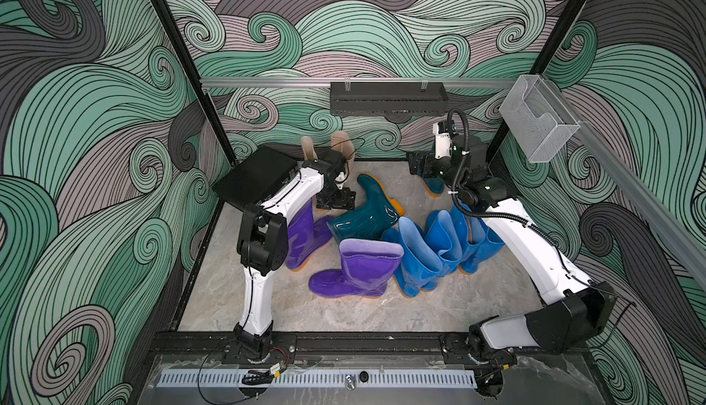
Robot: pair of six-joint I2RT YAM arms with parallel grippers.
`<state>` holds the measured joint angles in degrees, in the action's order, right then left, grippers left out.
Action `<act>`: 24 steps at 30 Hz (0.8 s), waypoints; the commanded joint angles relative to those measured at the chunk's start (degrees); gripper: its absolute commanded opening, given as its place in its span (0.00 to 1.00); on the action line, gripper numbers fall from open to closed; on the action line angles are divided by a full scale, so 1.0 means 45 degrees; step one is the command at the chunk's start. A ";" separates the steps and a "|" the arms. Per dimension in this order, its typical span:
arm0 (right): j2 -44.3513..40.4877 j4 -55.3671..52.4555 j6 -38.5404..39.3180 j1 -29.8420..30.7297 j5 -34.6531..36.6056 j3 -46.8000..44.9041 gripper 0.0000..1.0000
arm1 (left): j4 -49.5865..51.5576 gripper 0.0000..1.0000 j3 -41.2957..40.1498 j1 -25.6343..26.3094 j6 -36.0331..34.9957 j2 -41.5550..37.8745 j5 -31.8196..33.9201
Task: Match and arrange rain boots in pairs
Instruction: Pick up the rain boot at the center of the board.
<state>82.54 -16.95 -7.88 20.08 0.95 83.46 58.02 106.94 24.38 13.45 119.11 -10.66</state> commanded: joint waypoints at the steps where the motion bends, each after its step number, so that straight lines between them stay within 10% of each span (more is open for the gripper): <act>1: 0.0540 0.0037 0.0371 0.0069 -0.0250 0.0439 0.96 | 0.0768 0.89 0.0186 -0.0139 -0.0250 0.0600 -0.0160; 11: 0.1008 -0.0180 0.0773 0.0031 -0.0347 0.0770 0.96 | -0.0006 0.71 -0.1304 -0.0175 -0.0433 0.0657 -0.2353; 20: 0.0454 0.0143 0.0744 0.0031 -0.0343 0.0374 0.96 | -0.0041 0.03 0.0121 -0.0162 -0.0140 0.0069 -0.2483; 24: 0.0126 0.0008 0.0907 0.0054 -0.0490 0.0268 0.95 | 0.0126 0.00 0.1300 -0.0116 0.0490 -0.0095 -0.2980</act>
<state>85.58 -17.80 -5.52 20.08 -0.19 85.23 59.77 107.63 23.44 13.65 122.41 -20.64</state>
